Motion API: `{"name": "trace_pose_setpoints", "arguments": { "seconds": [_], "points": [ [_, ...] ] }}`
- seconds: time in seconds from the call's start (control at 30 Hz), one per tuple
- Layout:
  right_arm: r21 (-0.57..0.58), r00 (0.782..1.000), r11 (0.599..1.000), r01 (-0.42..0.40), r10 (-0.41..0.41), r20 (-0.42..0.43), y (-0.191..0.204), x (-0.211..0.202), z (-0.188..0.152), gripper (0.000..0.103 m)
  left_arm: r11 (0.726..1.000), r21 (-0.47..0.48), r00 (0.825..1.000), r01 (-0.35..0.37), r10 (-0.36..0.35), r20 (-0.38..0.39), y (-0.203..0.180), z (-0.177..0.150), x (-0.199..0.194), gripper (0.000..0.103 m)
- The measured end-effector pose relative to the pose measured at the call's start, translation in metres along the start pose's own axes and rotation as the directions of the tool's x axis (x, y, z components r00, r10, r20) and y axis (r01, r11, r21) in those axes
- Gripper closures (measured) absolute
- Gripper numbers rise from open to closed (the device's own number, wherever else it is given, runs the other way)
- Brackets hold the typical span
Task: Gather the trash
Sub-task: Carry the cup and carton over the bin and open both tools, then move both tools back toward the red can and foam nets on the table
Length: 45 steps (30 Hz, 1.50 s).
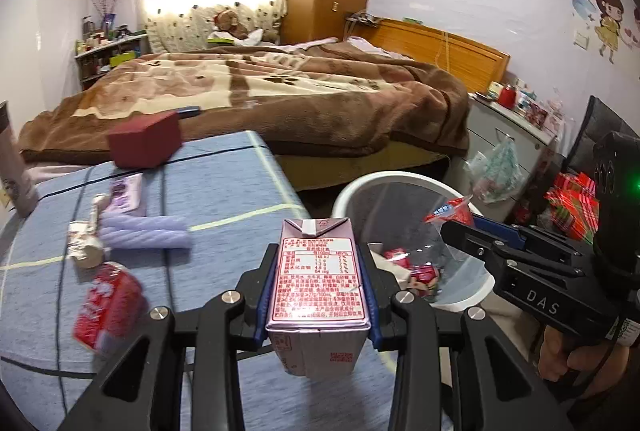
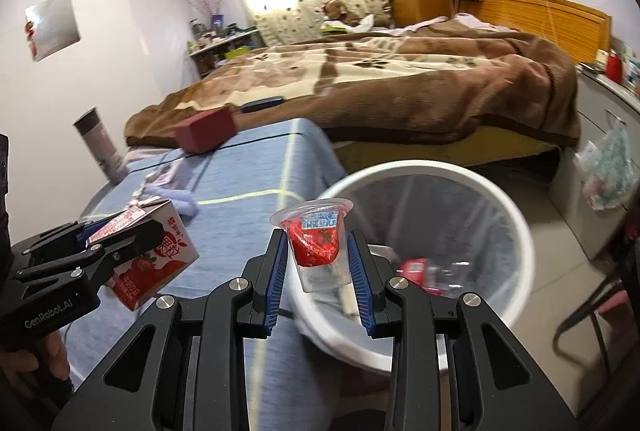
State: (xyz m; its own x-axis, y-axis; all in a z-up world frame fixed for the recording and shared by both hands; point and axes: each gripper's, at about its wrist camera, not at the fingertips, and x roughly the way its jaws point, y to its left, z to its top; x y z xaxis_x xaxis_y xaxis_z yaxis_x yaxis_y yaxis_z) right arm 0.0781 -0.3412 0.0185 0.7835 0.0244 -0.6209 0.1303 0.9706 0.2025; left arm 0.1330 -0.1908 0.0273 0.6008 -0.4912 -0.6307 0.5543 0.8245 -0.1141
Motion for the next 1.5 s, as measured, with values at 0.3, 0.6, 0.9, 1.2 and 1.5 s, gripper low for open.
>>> {"name": "trace_pose_setpoints", "arguments": {
  "seconds": [0.3,0.6,0.9,1.2,1.5],
  "points": [
    [0.050,0.997,0.996,0.072,-0.070,-0.035,-0.039,0.012,0.000,0.071,0.997,0.042,0.997,0.063,-0.062,-0.038,-0.042,0.010,0.033,0.065],
    [0.080,0.987,0.988,0.131,-0.123,-0.099,-0.070,0.028,-0.010,0.071,0.993,0.070,0.993,0.091,-0.085,-0.085,-0.072,0.009,0.063,0.065],
    [0.077,0.982,0.985,0.152,-0.142,-0.123,-0.083,0.032,-0.009,0.070,0.994,0.055,0.990,0.095,-0.088,-0.110,-0.078,0.008,0.079,0.065],
    [0.084,0.973,0.977,0.197,-0.184,-0.141,-0.090,0.031,-0.011,0.048,0.993,0.048,0.988,0.104,-0.098,-0.115,-0.078,0.005,0.080,0.044],
    [0.085,0.977,0.978,0.189,-0.178,-0.115,-0.083,0.023,-0.010,0.048,0.995,0.028,0.991,0.096,-0.093,-0.099,-0.068,0.004,0.069,0.044]
  ]
}}
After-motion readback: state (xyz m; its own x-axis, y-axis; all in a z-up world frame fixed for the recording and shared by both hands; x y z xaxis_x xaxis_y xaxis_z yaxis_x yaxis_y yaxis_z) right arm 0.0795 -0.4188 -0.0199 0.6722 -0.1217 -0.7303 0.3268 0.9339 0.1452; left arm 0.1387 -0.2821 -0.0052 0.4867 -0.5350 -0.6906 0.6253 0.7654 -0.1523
